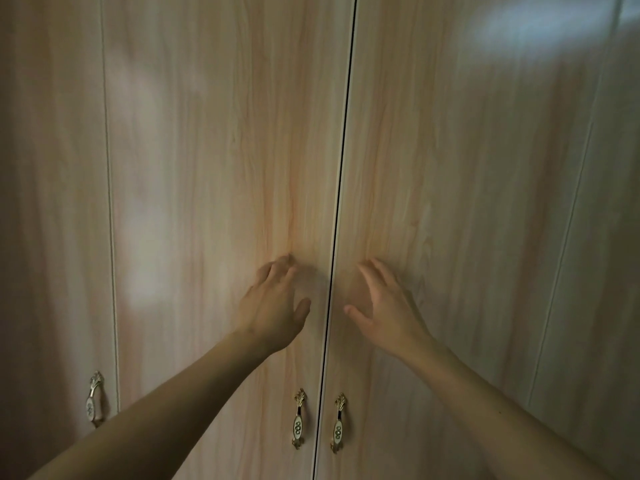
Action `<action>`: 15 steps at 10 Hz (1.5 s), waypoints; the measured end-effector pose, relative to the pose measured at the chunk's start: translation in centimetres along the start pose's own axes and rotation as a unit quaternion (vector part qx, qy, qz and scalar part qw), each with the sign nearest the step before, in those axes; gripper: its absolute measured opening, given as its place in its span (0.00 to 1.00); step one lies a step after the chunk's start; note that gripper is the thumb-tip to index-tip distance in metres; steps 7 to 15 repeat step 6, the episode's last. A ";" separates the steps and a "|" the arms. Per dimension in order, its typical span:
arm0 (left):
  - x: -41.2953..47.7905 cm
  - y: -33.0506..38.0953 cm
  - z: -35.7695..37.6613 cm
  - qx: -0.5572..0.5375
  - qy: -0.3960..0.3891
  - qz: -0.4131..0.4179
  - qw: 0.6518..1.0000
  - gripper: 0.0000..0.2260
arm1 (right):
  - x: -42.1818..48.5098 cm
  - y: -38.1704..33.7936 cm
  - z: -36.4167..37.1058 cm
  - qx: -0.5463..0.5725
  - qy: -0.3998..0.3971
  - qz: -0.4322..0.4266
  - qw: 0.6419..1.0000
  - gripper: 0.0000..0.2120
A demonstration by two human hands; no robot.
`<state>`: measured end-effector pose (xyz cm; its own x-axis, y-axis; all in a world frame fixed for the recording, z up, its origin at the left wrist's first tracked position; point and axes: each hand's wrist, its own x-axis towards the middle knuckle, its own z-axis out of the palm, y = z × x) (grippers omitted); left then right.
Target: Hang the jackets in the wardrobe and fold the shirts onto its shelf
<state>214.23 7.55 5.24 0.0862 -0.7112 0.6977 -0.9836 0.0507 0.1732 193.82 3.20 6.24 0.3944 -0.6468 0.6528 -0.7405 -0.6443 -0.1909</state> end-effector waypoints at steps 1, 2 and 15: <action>-0.5 -0.6 -0.6 -0.026 -0.035 -0.010 0.999 0.28 | -0.1 -0.5 -0.4 0.011 -0.007 0.011 1.000 0.36; -1.2 -1.3 -1.1 -0.033 -0.063 -0.023 0.997 0.29 | -0.4 -1.3 -0.7 0.009 -0.014 0.026 1.000 0.36; -5.2 -3.3 -1.4 -0.060 -0.123 -0.016 0.990 0.26 | -5.7 -3.1 -1.4 -0.049 -0.052 0.052 0.996 0.35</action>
